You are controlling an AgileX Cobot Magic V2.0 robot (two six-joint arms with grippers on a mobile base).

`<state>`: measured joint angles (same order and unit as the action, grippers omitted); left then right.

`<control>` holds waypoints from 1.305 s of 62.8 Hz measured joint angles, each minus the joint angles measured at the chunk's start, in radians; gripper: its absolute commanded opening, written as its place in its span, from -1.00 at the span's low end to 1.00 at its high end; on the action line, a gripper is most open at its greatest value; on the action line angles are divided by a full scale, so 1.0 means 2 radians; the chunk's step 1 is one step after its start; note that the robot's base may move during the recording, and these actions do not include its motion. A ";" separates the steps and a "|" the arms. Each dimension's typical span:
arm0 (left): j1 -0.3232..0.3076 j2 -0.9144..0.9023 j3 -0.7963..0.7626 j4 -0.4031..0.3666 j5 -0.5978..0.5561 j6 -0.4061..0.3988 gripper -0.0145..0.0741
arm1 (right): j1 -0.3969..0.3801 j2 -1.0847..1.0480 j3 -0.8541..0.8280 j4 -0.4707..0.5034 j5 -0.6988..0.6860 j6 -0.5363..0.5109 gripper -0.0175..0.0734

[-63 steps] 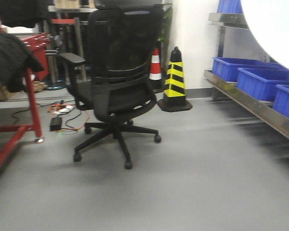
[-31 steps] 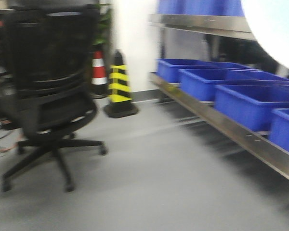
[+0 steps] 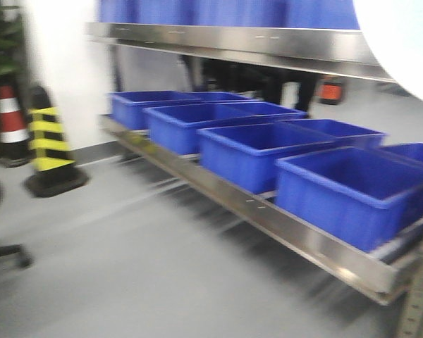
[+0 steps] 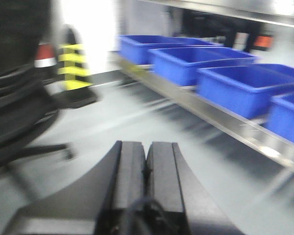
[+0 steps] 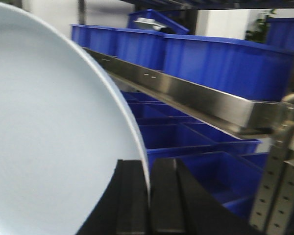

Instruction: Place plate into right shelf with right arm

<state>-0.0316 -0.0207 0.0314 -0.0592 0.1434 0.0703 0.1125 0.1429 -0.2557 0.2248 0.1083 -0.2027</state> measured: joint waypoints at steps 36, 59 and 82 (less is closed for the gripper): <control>0.000 0.000 0.000 0.000 0.000 0.000 -0.78 | 0.000 0.000 0.000 0.000 0.000 0.000 -0.50; 0.000 0.000 0.000 0.000 0.000 0.000 -0.78 | 0.000 0.000 0.000 0.000 0.000 0.000 -0.50; 0.000 0.000 0.000 0.000 0.000 0.000 -0.78 | 0.000 0.000 0.000 0.000 0.000 0.000 -0.50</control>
<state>-0.0316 -0.0207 0.0314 -0.0592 0.1434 0.0703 0.1125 0.1429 -0.2557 0.2248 0.1083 -0.2027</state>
